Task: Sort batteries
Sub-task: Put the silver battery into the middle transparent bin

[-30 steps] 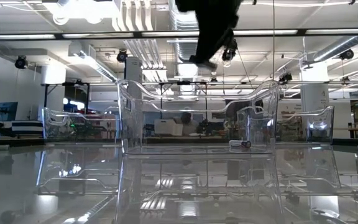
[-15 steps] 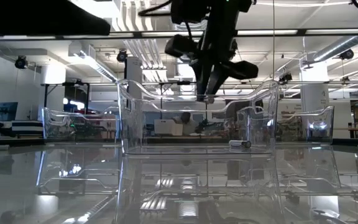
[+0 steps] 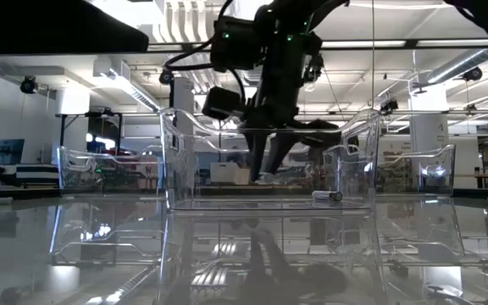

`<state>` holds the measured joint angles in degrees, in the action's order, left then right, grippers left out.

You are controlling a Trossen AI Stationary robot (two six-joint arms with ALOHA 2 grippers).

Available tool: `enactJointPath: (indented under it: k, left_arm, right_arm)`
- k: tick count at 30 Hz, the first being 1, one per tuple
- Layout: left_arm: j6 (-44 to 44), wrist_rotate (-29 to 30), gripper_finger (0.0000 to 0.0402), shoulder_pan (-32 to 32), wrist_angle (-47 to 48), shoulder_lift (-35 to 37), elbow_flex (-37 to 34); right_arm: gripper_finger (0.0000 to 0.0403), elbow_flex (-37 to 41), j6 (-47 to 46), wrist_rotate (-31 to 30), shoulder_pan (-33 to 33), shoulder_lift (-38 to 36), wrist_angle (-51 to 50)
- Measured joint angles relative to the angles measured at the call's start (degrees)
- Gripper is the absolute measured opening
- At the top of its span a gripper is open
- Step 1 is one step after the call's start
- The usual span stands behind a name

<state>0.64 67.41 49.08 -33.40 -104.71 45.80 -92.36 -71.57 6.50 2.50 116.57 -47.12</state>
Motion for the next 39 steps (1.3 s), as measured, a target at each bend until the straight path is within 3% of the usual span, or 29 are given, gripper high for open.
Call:
enactJointPath:
  k: [12, 21, 28, 33, 39]
  left_arm:
    - [0.09, -0.59, 0.0075, 1.43, 0.04, -0.04, 0.11]
    - [1.65, -0.63, 0.0076, 2.12, -0.03, -0.07, 0.26]
    - [1.86, -0.63, 0.0075, 2.14, -0.29, -0.09, 0.26]
    - [1.87, -0.87, 0.0075, 2.14, -1.06, -0.09, 0.27]
    - [1.86, -0.88, 0.0075, 1.63, -1.05, -0.1, 0.28]
  right_arm:
    - [0.0064, -0.92, 2.25, -0.28, -0.22, 5.11, 1.51]
    - [0.0129, -1.71, 7.12, -3.87, -0.6, 3.63, -0.45]
    - [0.0192, -8.76, 13.35, -7.75, -1.68, -1.57, -7.43]
    - [0.0216, -16.64, 21.58, -15.55, -6.31, -7.05, -19.36]
    - [0.0217, -19.98, 27.41, -15.75, -21.31, -12.15, -33.71]
